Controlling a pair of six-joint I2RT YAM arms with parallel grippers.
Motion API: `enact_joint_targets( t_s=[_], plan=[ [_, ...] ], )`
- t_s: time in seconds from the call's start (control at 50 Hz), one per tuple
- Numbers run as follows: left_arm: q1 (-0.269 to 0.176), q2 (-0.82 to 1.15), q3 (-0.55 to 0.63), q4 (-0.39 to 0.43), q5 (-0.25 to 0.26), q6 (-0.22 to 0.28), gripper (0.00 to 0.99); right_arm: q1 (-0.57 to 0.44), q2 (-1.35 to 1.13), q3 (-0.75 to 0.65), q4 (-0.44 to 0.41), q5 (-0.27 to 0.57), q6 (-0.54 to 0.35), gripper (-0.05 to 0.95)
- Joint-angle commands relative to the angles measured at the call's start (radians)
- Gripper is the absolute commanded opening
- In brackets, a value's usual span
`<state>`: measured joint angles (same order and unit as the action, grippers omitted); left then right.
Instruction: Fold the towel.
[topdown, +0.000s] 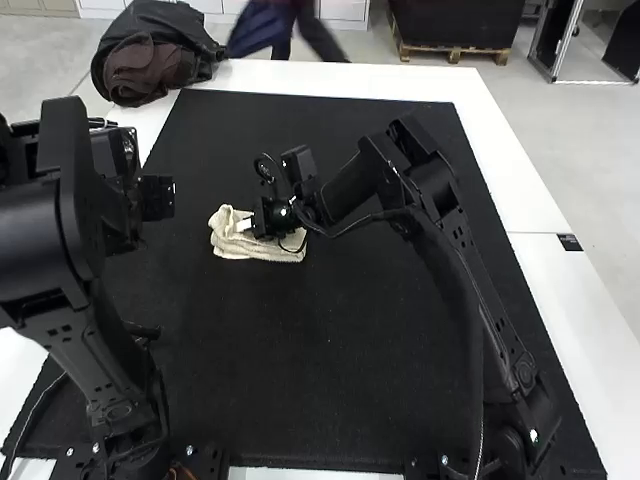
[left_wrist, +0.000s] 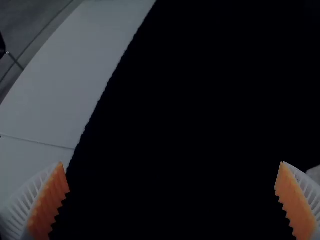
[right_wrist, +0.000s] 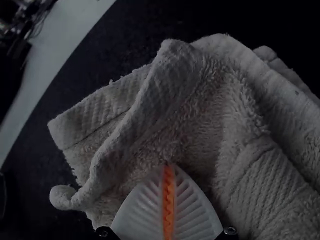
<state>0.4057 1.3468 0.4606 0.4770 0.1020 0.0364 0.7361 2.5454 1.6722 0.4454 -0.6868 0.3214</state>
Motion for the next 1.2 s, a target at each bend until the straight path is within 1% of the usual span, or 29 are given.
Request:
enact_joint_targets(
  t_s=[0.0, 0.08, 0.24, 0.34, 0.42, 0.44, 0.52, 0.62, 0.68, 0.74, 0.84, 0.94, 1.06, 1.18],
  plan=[
    [0.001, -0.023, -0.008, 0.000, 0.010, -0.009, 0.970, 0.016, 0.047, 0.027, 0.016, -0.025, -0.024, -0.02],
    [0.001, -0.029, -0.010, -0.002, 0.010, -0.009, 0.970, 0.020, 0.049, 0.017, 0.016, -0.025, -0.045, -0.02],
    [0.001, -0.057, 0.003, -0.011, 0.010, -0.009, 0.970, 0.009, -0.016, -0.011, 0.012, -0.025, -0.041, -0.02],
    [0.001, -0.083, 0.027, -0.037, 0.011, -0.010, 0.970, -0.006, -0.080, -0.017, 0.006, -0.023, -0.019, -0.02],
    [-0.005, -0.101, 0.055, -0.063, 0.016, -0.016, 0.970, -0.023, -0.128, -0.017, -0.010, -0.023, 0.015, -0.02],
    [-0.010, -0.106, 0.064, -0.069, 0.016, -0.026, 0.970, -0.026, -0.140, -0.017, -0.014, -0.025, 0.019, -0.02],
    [-0.028, -0.117, 0.090, -0.095, 0.015, -0.039, 0.970, -0.041, -0.194, -0.017, -0.043, -0.023, 0.022, -0.02],
    [-0.064, -0.136, 0.121, -0.135, 0.013, -0.061, 0.970, -0.057, -0.258, -0.017, -0.076, -0.023, 0.025, -0.02],
    [-0.085, -0.153, 0.133, -0.147, 0.013, -0.070, 0.970, -0.064, -0.298, -0.017, -0.099, -0.023, 0.027, -0.02],
    [-0.105, -0.169, 0.142, -0.158, 0.011, -0.093, 0.970, -0.073, -0.341, -0.020, -0.132, -0.023, 0.025, -0.02],
    [-0.148, -0.201, 0.162, -0.183, 0.010, -0.113, 0.970, -0.095, -0.419, -0.034, -0.169, -0.017, 0.024, -0.02],
    [-0.188, -0.238, 0.190, -0.219, -0.002, -0.118, 0.970, -0.121, -0.501, -0.043, -0.201, -0.011, 0.024, -0.02],
    [-0.228, -0.284, 0.211, -0.235, -0.024, -0.127, 0.970, -0.167, -0.606, -0.063, -0.243, -0.011, 0.025, -0.02],
    [-0.275, -0.334, 0.228, -0.250, -0.042, -0.128, 0.970, -0.208, -0.712, -0.112, -0.252, -0.013, 0.047, -0.02]
  ],
)
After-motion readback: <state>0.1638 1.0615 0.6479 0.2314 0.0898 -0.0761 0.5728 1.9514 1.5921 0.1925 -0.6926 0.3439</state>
